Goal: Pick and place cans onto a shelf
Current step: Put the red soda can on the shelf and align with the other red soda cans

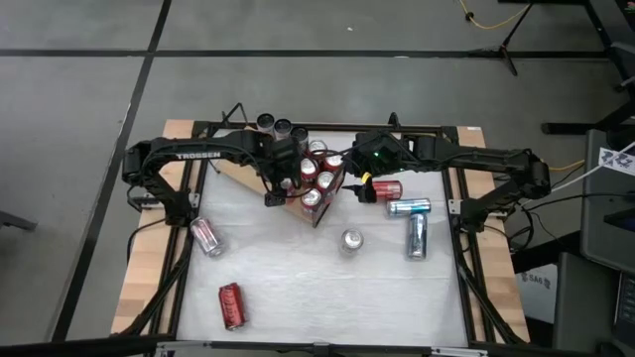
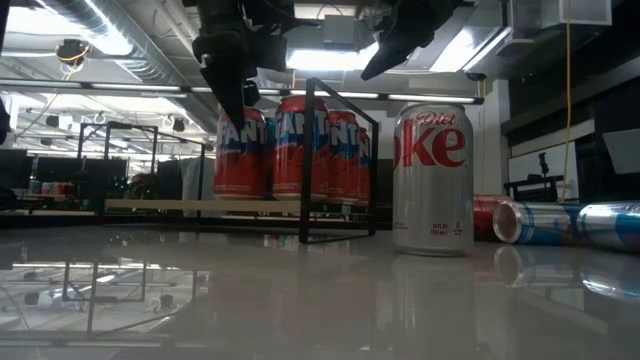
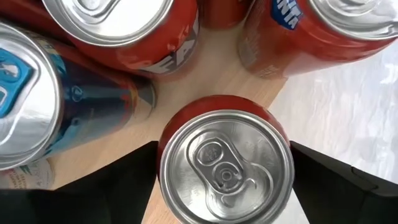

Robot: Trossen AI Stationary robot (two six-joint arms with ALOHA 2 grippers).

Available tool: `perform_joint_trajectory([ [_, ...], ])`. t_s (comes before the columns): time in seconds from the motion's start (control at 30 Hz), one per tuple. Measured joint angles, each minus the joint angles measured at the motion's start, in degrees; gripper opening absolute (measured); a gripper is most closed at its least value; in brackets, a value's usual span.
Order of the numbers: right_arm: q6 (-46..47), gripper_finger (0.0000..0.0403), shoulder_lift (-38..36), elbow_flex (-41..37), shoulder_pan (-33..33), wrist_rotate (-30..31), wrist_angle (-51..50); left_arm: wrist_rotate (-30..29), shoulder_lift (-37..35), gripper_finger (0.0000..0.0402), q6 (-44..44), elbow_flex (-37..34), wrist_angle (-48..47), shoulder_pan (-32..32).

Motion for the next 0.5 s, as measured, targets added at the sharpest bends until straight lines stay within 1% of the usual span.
perform_joint_trajectory([
  [0.5,0.0,0.0372,0.0,0.0,0.0,0.0,0.0,0.1,-1.5,0.0327,0.0,0.0,0.1,0.0],
])
